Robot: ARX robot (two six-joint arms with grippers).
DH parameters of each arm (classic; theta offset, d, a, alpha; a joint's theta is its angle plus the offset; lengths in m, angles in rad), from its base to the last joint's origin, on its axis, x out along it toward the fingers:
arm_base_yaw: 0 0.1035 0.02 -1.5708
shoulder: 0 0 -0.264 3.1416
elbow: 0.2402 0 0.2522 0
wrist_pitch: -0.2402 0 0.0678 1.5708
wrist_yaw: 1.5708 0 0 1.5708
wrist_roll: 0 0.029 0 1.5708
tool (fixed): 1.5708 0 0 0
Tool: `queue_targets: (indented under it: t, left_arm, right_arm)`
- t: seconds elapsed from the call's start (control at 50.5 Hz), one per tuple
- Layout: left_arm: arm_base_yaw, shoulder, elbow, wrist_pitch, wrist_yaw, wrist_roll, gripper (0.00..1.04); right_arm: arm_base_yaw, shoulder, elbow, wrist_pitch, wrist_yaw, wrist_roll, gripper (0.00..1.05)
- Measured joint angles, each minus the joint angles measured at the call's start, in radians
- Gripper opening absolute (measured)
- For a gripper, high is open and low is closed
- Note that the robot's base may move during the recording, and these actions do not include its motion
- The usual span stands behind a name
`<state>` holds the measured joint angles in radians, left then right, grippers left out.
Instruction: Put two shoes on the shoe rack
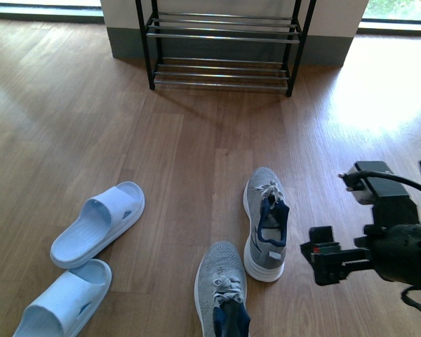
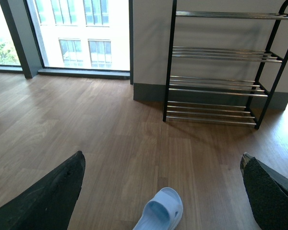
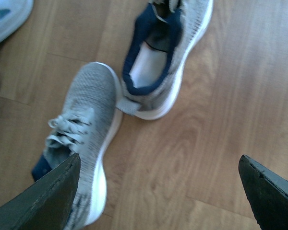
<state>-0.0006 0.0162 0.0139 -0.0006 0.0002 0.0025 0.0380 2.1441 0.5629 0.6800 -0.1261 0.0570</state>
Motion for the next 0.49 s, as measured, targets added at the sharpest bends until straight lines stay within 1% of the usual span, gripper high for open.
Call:
queue_targets:
  t: [0.059, 0.158, 0.317, 0.396, 0.495]
  left_arm:
    - [0.000, 0.000, 0.000, 0.000, 0.000, 0.000, 0.95]
    - [0.000, 0.000, 0.000, 0.000, 0.000, 0.000, 0.95]
    - [0.000, 0.000, 0.000, 0.000, 0.000, 0.000, 0.95]
    - [0.000, 0.000, 0.000, 0.000, 0.000, 0.000, 0.95]
    - [0.000, 0.000, 0.000, 0.000, 0.000, 0.000, 0.95]
  right_arm:
    - [0.050, 0.035, 0.040, 0.020, -0.006, 0.053, 0.95]
    - [0.110, 0.090, 0.090, 0.041, -0.010, 0.109, 0.95]
    - [0.178, 0.195, 0.169, 0.102, 0.024, 0.151, 0.95]
    - [0.195, 0.261, 0.232, 0.123, 0.051, 0.144, 0.95]
    - [0.195, 0.311, 0.281, 0.122, 0.068, 0.117, 0.95]
